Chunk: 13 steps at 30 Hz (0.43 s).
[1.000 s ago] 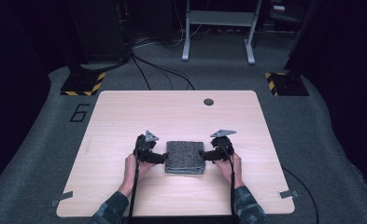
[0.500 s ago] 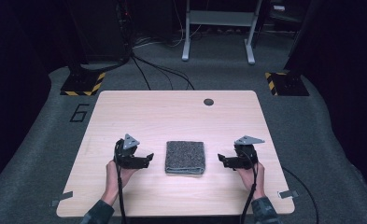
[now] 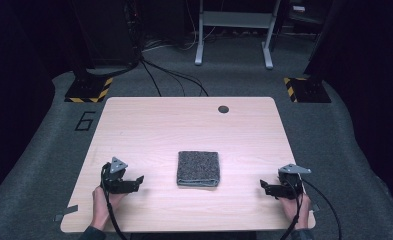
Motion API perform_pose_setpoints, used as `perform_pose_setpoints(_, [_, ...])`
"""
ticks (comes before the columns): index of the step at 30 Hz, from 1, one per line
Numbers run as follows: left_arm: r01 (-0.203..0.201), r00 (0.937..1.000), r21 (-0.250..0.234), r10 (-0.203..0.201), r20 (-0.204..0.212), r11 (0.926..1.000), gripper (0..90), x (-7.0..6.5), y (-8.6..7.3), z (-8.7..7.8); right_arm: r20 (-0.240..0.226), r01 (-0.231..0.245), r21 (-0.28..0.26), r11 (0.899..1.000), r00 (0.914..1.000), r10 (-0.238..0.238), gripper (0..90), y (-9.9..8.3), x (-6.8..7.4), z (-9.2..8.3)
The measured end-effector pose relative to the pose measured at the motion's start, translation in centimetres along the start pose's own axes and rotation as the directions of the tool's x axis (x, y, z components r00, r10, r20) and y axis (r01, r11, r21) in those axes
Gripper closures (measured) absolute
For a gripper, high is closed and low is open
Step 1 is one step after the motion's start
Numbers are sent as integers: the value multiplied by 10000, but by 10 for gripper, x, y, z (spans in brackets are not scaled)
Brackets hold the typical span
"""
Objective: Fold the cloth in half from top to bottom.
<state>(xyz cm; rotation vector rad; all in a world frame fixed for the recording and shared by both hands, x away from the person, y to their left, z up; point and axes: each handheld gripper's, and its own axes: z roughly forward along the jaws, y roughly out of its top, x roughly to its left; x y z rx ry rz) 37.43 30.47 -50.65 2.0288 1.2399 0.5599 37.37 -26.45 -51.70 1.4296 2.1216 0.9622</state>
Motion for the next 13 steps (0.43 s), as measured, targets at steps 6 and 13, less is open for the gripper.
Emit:
perform_pose_setpoints(6, [367, 9993, 256, -364, -108, 9990, 146, 10, -19, 6, 249, -77, -238, 9997, 9997, 83, 131, -16, -11, -2])
perform_pose_setpoints(13, [261, 9995, -21, -261, -199, 9997, 138, 9, -23, 9, 428, 320, 11, 9995, 9986, -320, 77, -13, -8, 3])
